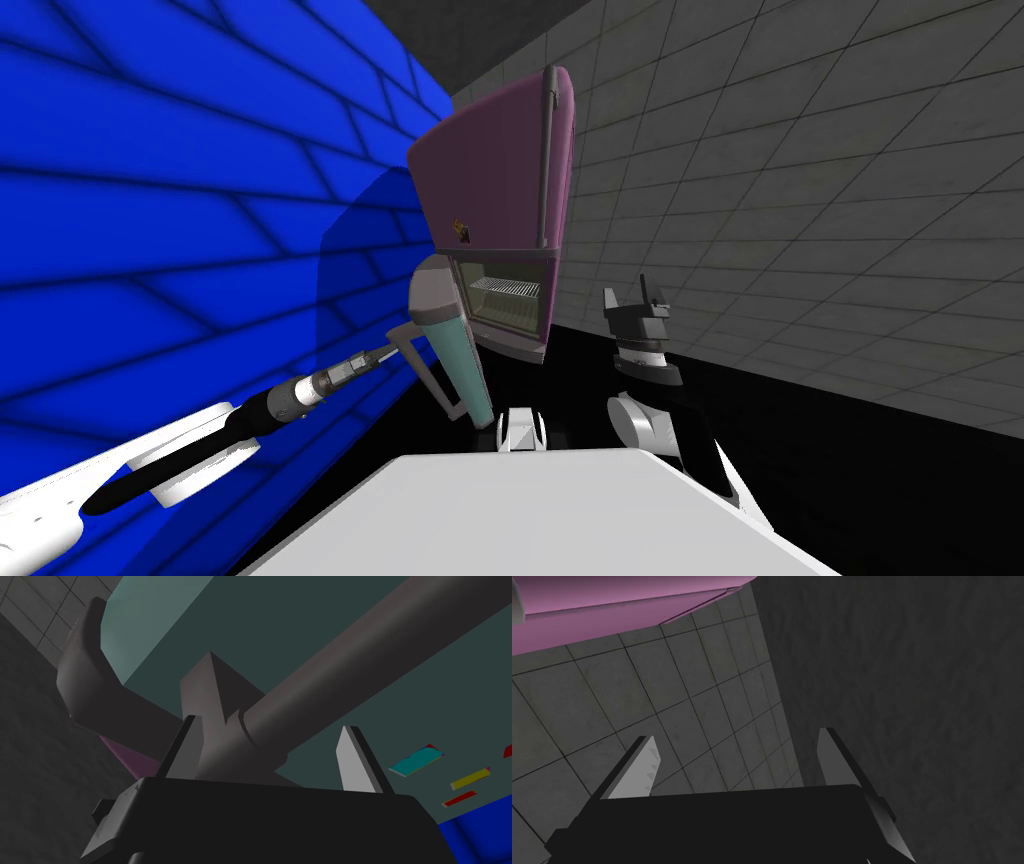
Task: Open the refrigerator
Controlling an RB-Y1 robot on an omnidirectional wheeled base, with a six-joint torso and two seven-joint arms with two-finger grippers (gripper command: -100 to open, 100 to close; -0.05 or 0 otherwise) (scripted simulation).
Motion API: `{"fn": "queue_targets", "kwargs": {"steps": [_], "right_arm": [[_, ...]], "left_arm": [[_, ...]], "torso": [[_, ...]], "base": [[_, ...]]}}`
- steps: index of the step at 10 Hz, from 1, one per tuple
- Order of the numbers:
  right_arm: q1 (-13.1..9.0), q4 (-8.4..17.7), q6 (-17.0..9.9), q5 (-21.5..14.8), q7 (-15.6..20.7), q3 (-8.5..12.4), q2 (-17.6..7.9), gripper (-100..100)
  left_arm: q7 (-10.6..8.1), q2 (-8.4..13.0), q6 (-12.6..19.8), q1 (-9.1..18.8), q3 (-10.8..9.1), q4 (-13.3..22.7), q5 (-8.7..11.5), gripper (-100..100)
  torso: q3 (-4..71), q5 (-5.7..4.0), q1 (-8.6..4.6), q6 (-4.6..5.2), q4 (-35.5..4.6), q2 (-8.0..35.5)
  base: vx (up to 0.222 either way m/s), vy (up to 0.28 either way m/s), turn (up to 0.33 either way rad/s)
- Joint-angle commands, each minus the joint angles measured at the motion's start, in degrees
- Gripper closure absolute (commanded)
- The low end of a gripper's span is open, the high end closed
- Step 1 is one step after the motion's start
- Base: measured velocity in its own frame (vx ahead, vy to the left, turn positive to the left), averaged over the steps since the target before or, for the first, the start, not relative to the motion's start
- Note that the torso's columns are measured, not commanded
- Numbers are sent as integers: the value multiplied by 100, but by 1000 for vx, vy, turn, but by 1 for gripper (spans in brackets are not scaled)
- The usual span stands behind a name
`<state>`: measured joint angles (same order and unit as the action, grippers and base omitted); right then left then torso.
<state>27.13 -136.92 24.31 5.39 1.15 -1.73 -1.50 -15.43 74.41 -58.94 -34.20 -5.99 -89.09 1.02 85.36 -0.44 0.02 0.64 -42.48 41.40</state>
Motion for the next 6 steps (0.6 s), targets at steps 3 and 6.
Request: {"fn": "queue_targets", "kwargs": {"steps": [3, 6], "right_arm": [[0, 0, 0, 0, 0, -1, 1, 0], [0, -1, 0, 0, 0, -1, 1, 0]], "left_arm": [[2, 123, -192, -28, -158, -175, 97, 100], [71, 223, -469, -152, -149, -419, 90, 100]], "torso": [[12, -14, -47, 10, 2, -12], [-16, -27, -33, -18, -22, 51]], "base": [[-29, 215, 15], [-28, 255, 15]]}}
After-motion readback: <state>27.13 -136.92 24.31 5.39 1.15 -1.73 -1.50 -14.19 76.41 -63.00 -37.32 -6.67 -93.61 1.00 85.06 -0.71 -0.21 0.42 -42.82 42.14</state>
